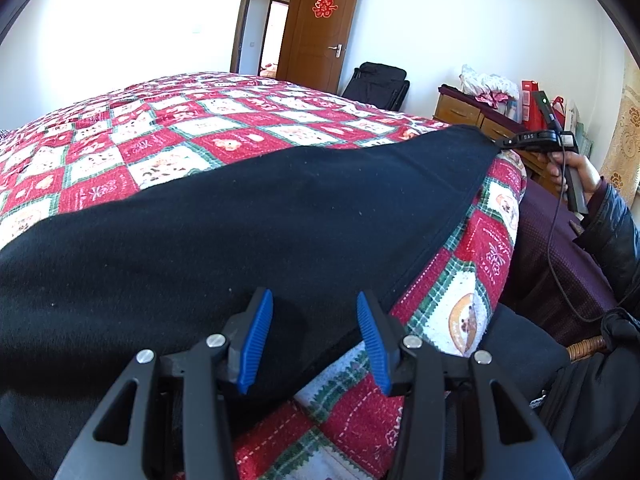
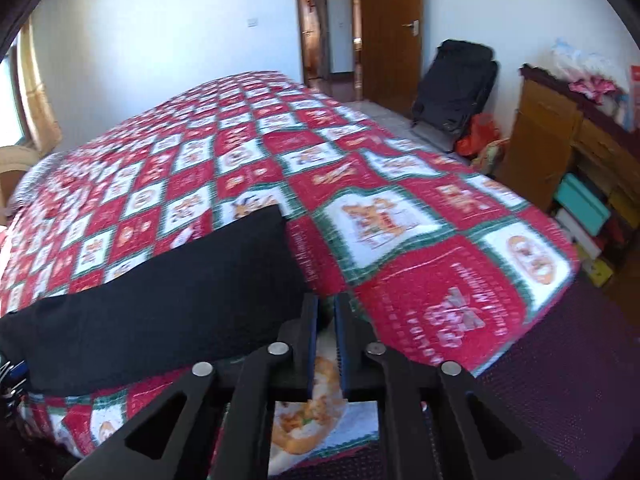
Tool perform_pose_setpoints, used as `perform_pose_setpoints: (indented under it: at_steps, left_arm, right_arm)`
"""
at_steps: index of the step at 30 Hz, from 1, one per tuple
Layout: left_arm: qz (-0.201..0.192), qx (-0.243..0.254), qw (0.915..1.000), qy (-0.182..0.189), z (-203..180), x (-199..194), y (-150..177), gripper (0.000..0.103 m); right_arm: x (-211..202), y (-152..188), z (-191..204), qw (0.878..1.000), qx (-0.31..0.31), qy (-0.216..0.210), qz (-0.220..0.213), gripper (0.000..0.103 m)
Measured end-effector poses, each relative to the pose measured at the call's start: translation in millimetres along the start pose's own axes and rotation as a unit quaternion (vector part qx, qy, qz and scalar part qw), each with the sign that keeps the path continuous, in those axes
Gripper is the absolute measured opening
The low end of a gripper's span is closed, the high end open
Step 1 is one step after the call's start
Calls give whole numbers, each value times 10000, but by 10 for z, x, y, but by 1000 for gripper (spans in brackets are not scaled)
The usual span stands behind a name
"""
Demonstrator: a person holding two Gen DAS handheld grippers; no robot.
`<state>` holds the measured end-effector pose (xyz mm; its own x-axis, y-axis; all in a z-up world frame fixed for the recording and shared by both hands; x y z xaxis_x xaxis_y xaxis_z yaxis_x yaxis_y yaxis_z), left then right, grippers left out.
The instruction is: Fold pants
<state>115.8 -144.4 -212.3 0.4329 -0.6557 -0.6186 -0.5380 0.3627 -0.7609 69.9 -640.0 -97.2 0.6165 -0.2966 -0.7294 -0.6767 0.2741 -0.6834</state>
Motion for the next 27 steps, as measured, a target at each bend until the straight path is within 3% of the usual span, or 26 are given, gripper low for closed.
perform_pose_setpoints:
  at_steps: [1, 2, 3, 6, 9, 11, 15, 18, 20, 22, 27]
  left_arm:
    - [-18, -23, 10000, 15, 4, -5, -2, 47]
    - [-26, -32, 10000, 18, 6, -7, -4, 47]
    - [-27, -27, 10000, 3, 5, -8, -7, 47]
    - [-48, -5, 9999, -123, 1, -45, -21, 47]
    - [-163, 6, 9993, -340, 50, -168, -46, 53]
    - [-261, -79, 9984, -485, 148, -279, -46, 63]
    - [-109, -354, 9968, -710, 450, -401, 84, 65]
    - [-122, -446, 9971, -611, 565, -478, 221, 64]
    - [-68, -371, 9973, -633, 550, -489, 278, 64]
    - [-30, -221, 9972, -716, 514, -483, 329, 65]
    - [-52, -210, 9972, -718, 518, -506, 385, 65]
  right_arm:
    - [-54, -30, -7, 9996, -58, 276, -65, 22]
    - [-129, -52, 14, 9991, -108, 374, -189, 35]
    - [-186, -57, 53, 9990, -116, 315, -294, 42]
    - [-277, -26, 408, 9976, -300, -499, -374, 43]
    - [-182, 180, 967, 9871, -964, -1273, -85, 43]
    - [-4, 399, 1250, 9804, -1447, -1279, 380, 43]
    - [-19, 516, 1453, 9738, -2165, -614, 331, 43]
    - [-105, 438, 1482, 9788, -1785, -955, 316, 43]
    - [-166, 469, 1687, 9754, -1764, -1295, 274, 43]
    - [-191, 561, 2056, 9633, -1949, -1804, 389, 43]
    - [-216, 916, 3174, 9176, -2587, -2940, 682, 43]
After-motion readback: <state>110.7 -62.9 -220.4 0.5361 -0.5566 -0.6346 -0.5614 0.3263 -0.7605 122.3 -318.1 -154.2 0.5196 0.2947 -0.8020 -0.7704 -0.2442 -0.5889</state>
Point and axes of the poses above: each gripper's, at about its wrist camera, not at the fingertips, and x roughly the way its jaws point, z to its left, y to its underside, the point moved 5 cm from there along x, roughly the way its jaws point, and after that the axes turned 1 degree about z, right-handed, at the moved point
